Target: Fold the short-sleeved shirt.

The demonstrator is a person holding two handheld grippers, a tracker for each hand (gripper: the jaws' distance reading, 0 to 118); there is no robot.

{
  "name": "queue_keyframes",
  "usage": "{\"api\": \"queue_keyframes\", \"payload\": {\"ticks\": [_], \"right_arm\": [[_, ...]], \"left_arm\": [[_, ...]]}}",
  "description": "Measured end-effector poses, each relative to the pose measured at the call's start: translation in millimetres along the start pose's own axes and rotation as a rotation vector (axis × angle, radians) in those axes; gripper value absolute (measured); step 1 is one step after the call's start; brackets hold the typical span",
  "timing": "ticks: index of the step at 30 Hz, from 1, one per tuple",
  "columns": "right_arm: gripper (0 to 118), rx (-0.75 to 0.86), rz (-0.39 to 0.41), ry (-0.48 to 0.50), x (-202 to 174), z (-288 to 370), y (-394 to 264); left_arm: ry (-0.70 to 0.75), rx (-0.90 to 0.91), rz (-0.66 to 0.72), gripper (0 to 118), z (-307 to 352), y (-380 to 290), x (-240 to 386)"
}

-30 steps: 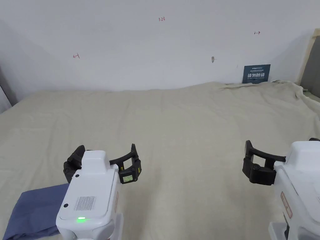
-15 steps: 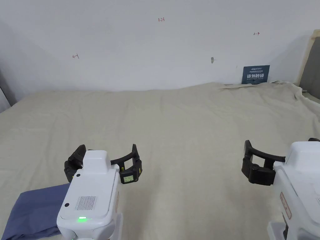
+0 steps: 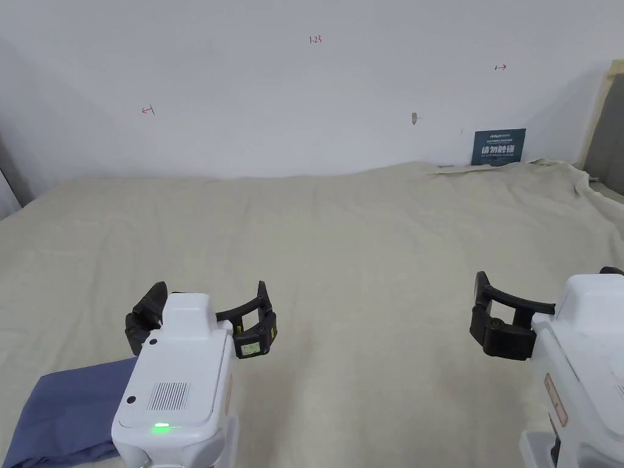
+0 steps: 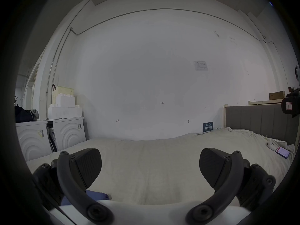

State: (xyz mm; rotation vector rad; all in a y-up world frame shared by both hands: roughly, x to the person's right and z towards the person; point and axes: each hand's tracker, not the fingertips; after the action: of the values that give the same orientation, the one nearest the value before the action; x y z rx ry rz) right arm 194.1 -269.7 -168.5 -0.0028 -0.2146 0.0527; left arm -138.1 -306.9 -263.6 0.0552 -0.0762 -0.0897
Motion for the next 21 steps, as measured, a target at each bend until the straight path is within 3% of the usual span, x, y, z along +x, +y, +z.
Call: {"api": "queue_keyframes", "payload": {"ticks": [21], "right_arm": [[118,0.005,0.002,0.006,-1.7,1.9,0.0]], "left_arm": [[0.013,0.005,0.013,118,0.6,2.1,-5.9]]}}
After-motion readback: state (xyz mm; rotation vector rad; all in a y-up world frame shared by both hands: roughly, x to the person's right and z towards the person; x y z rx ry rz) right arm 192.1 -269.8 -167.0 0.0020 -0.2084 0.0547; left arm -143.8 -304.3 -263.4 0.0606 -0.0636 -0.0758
